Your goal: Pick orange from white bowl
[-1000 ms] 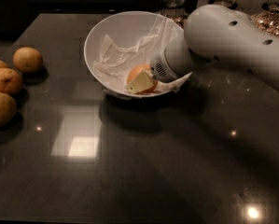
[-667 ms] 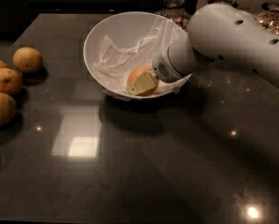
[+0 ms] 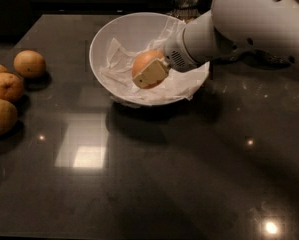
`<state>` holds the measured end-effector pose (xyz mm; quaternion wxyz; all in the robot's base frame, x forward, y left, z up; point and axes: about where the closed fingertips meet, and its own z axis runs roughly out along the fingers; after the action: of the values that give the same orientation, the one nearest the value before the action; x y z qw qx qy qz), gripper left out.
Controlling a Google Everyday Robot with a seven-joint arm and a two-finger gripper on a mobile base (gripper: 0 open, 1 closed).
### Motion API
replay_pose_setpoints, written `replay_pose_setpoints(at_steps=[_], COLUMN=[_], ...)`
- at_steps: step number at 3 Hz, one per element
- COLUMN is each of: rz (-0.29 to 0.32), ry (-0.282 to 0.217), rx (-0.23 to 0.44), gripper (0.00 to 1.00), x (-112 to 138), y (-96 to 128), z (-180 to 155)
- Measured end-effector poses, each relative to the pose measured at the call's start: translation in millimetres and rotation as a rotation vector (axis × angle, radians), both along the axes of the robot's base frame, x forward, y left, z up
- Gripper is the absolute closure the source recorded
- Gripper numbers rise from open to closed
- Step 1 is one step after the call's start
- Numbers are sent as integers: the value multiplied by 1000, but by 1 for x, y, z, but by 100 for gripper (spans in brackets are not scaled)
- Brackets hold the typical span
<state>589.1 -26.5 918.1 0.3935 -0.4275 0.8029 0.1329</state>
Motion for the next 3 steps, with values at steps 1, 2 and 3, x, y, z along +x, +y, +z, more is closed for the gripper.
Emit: replay_pose_setpoints(at_steps=[1,2,3], rz=[52,111,136], ry=[-92,-157,-187], rx=[10,49,34], gripper=[100,100,100], x=[11,27,29], y=[-6,-21,-20], z=[21,33,37])
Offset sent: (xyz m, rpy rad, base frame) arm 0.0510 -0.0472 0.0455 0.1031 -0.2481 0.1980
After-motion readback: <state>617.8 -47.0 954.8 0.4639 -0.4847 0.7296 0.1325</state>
